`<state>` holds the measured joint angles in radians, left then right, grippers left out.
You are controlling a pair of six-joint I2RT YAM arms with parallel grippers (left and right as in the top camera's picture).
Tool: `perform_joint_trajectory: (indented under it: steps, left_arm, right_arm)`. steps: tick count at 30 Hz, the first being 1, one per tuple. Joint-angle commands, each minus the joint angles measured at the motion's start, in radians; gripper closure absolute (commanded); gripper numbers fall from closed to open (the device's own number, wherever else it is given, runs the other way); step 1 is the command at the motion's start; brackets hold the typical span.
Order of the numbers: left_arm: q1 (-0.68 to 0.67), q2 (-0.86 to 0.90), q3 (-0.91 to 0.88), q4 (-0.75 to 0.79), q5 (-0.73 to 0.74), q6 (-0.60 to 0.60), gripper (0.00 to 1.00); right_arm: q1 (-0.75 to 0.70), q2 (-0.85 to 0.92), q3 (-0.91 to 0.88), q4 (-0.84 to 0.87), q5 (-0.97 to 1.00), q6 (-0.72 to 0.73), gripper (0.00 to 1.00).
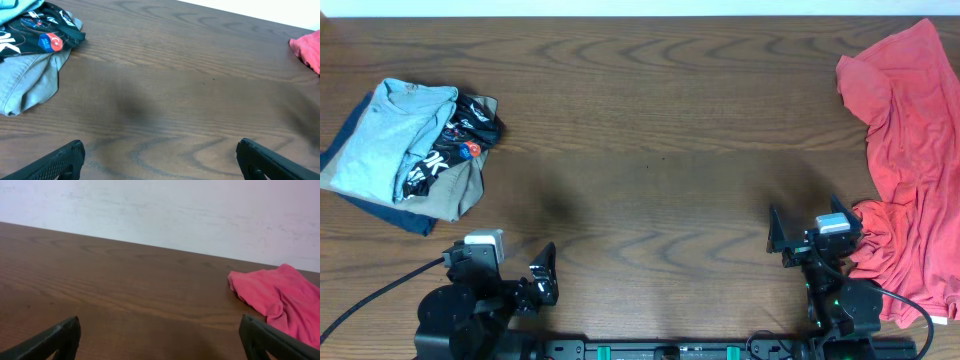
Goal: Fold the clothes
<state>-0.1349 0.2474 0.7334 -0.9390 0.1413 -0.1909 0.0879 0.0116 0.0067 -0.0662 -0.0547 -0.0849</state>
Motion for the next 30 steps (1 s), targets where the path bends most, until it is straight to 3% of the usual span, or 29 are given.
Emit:
perform_joint_trajectory:
  steps: [1,22,30]
  left_arm:
    - [-0.005,-0.003,-0.003,-0.002,-0.015,-0.013,0.02]
    - [-0.005,-0.013,-0.003,-0.003,-0.015,-0.013,0.02]
    - [0.022,-0.114,-0.061,-0.042,-0.049,-0.008,0.02]
  right_arm:
    - [-0.010,-0.006,-0.001,-0.005,0.006,-0.013,0.01]
    - [-0.010,-0.006,-0.001,-0.005,0.006,-0.013,0.01]
    - [-0.010,-0.006,-0.001,-0.005,0.006,-0.014,0.01]
